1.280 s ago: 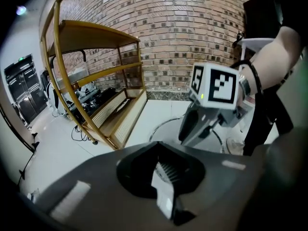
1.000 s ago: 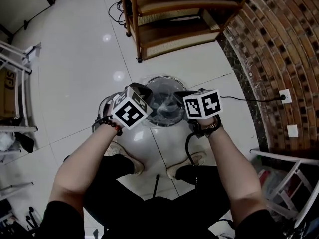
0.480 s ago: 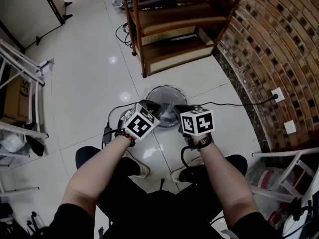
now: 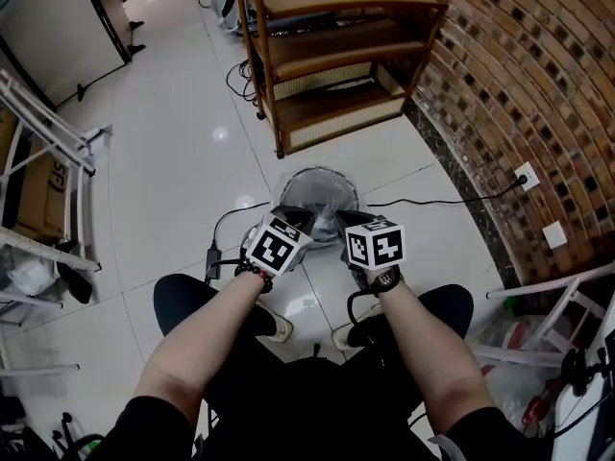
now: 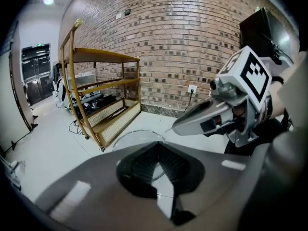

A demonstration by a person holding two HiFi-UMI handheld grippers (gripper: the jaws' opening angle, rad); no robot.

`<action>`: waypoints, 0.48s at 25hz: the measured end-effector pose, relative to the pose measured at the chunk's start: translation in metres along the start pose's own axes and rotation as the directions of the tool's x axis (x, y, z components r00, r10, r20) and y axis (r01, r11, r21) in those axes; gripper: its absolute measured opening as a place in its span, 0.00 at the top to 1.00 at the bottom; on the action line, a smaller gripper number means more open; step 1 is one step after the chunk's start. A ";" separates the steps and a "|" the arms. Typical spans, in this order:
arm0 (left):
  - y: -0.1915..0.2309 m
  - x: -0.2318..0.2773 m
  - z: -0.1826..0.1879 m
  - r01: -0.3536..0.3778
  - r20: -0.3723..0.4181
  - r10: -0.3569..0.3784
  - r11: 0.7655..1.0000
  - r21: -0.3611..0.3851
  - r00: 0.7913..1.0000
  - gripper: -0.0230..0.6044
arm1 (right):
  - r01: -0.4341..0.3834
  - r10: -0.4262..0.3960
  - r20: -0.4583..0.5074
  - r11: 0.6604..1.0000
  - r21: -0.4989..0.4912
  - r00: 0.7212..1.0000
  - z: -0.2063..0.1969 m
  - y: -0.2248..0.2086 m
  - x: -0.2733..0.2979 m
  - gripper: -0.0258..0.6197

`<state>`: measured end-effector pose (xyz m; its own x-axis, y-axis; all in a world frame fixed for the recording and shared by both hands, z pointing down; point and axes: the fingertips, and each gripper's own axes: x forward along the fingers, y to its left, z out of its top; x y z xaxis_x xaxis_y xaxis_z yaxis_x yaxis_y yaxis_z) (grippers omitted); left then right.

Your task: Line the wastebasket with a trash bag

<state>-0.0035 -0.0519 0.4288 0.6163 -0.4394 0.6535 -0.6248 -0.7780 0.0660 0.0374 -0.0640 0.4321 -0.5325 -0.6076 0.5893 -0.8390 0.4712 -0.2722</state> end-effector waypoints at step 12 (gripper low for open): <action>-0.021 -0.006 -0.006 -0.001 0.012 0.002 0.999 -0.039 1.000 0.96 | 0.020 -0.018 0.038 0.999 -0.046 0.999 -0.008 0.020 -0.015 0.96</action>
<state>0.0033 -0.0299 0.4279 0.6208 -0.4462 0.6446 -0.6439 -0.7592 0.0947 0.0296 -0.0408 0.4241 -0.5214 -0.6400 0.5644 -0.8431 0.4883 -0.2251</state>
